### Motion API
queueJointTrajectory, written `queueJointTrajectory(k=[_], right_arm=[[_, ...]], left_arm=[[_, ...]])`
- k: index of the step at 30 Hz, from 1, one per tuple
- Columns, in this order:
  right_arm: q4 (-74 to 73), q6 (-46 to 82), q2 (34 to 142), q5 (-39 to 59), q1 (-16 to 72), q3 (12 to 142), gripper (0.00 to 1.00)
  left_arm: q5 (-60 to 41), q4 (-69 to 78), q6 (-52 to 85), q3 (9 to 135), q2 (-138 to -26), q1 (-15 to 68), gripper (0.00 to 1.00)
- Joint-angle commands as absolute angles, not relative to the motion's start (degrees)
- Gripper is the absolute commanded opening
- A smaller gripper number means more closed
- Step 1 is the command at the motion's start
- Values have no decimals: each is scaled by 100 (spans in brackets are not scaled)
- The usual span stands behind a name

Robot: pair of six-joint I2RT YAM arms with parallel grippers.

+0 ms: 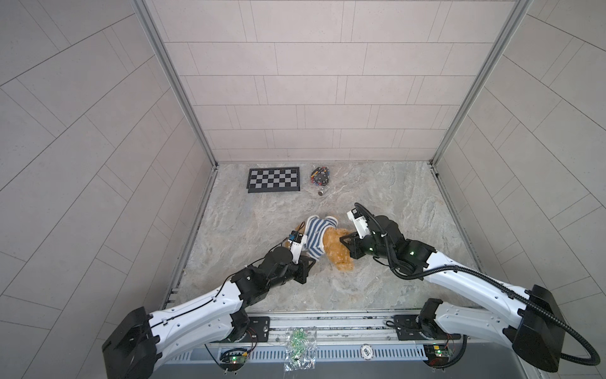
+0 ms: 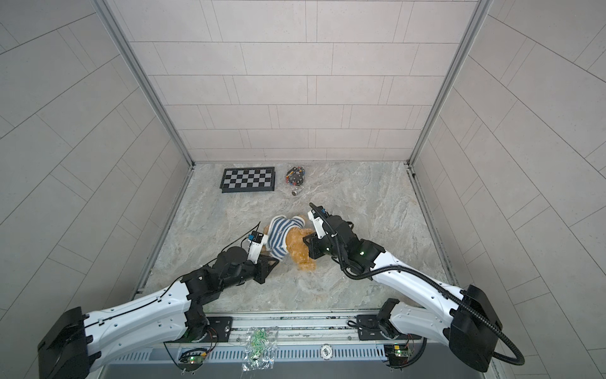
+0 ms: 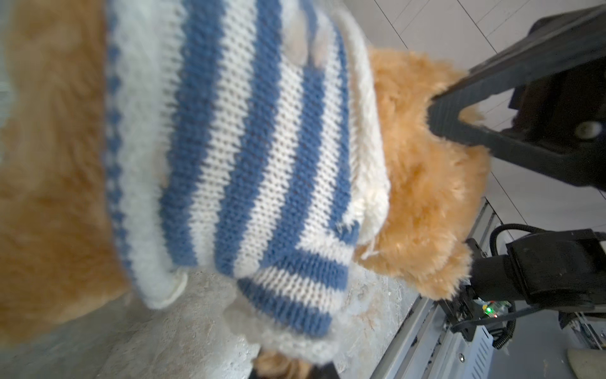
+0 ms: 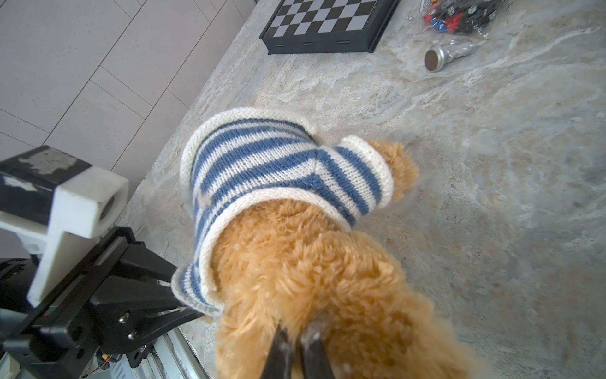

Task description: Dress the teddy bear

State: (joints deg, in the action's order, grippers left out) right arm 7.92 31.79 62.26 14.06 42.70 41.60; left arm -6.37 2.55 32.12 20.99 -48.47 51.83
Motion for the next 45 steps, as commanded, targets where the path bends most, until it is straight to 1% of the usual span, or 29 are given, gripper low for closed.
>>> queueJointTrajectory(k=[1,5,7,9,13,17,22,27,33,38,45], right_arm=[[645,3225,6069,1405,4162,4115,14],[877,2894,5984,1430,4157,4161,26],[981,2648,5868,1482,4157,4175,36],[1054,2391,5702,1579,4157,4151,44],[1129,1858,5351,1879,4174,4052,54],[941,1531,4944,1997,4192,3682,62],[1010,1334,4917,1837,4184,3584,65],[833,1234,5104,1916,4189,3317,68],[654,1151,5341,2174,4240,3325,69],[508,1090,5379,2114,4386,3218,71],[369,1078,5744,2026,4432,3265,71]], left_arm=[[-659,-175,3193,2465,-4537,5203,0],[-891,-540,3457,2880,-4415,5203,0],[-1045,-956,3505,3248,-4503,5204,0],[-1140,-1522,3516,3659,-4687,5204,0],[-1450,-2476,3421,4413,-5188,5208,0],[-1602,-2652,3415,4669,-5492,5205,0],[-1640,-2571,3419,4658,-5659,5204,0],[-1602,-2566,3375,4746,-5780,5199,0],[-1585,-2641,3264,4871,-5962,5169,0],[-1582,-2676,3206,4955,-6117,5154,0],[-1593,-2611,3216,4943,-6117,5142,0]])
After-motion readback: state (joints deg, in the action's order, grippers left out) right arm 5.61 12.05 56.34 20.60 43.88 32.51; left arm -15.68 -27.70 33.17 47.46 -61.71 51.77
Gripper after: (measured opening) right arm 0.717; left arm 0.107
